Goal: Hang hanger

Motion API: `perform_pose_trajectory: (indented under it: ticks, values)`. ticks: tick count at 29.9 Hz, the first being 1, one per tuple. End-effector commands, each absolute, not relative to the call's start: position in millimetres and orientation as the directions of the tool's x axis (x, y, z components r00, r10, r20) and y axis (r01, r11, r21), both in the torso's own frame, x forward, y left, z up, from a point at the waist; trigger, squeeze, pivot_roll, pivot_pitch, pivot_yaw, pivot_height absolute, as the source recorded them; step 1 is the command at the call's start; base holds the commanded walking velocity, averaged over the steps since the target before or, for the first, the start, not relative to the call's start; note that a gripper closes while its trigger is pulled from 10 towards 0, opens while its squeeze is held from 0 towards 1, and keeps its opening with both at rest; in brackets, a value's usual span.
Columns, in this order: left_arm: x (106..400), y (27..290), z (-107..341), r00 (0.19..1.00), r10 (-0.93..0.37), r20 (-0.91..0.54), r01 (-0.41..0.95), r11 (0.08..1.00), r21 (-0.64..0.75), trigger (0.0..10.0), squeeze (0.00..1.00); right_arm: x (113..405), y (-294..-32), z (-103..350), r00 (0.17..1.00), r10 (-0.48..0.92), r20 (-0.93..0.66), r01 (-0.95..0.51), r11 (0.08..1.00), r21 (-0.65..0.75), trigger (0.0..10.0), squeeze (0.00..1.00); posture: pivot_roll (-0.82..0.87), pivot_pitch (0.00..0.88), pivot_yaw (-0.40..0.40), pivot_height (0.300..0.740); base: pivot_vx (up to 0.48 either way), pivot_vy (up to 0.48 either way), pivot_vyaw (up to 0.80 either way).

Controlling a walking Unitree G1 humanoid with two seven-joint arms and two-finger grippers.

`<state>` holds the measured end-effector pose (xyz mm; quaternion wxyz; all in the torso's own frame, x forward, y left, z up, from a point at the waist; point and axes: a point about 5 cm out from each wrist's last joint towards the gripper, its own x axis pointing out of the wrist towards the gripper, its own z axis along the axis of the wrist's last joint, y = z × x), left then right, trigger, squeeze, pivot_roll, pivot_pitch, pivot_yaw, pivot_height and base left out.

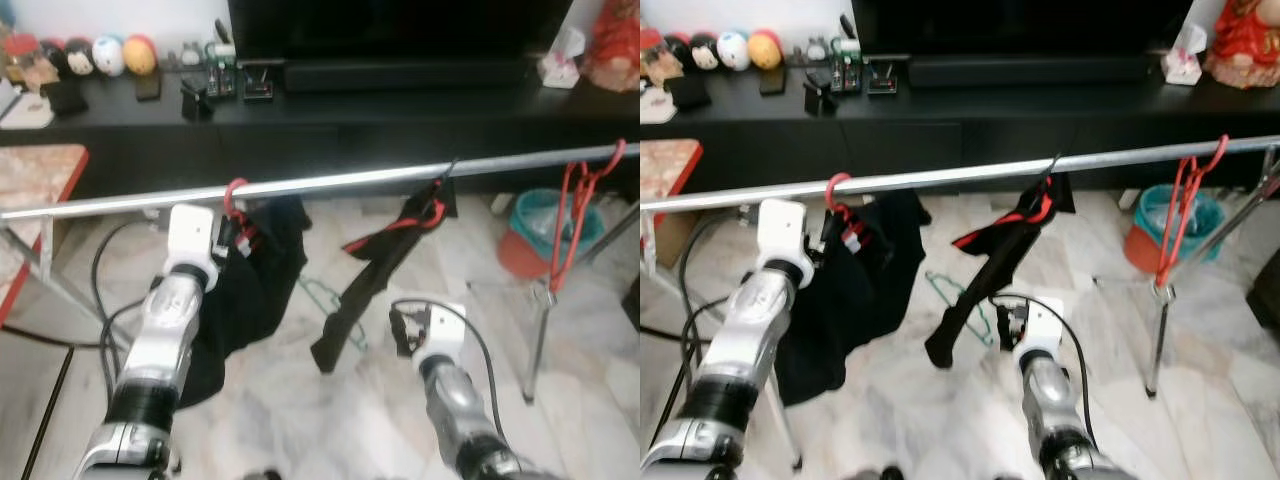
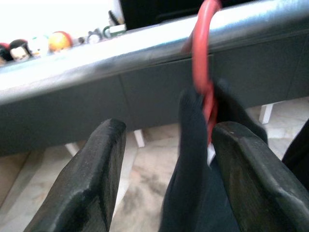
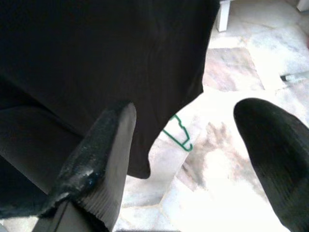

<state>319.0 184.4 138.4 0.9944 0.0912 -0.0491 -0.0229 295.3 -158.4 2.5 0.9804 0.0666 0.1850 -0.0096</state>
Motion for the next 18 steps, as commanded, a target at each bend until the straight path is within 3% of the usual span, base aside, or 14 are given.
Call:
perform_pose_trajectory:
  ticks: [1,9,18]
  values:
    - [313.8,184.1,147.4,0.99,-0.054,0.132,0.03,0.983,0.183,10.0,0.0,292.8,-157.6,0.0,0.928,0.006,-0.372,0.046,0.99,0.13,10.0,0.0,0.03,0.08,0.007,0.74,0.0,0.0,0.0]
    - [292.2,183.7,149.0,0.984,-0.013,0.177,-0.007,0.994,0.11,10.0,0.0,290.5,-158.9,-2.3,0.925,0.006,-0.38,0.048,0.99,0.13,10.0,0.0,0.02,0.052,-0.001,0.74,0.0,0.0,0.0]
    - [293.1,166.9,155.9,0.977,-0.038,0.209,0.023,0.997,0.074,10.0,0.0,291.0,-164.9,1.0,0.94,-0.017,-0.341,0.066,0.989,0.132,10.0,0.0,0.01,0.021,-0.009,0.74,0.0,0.0,0.0]
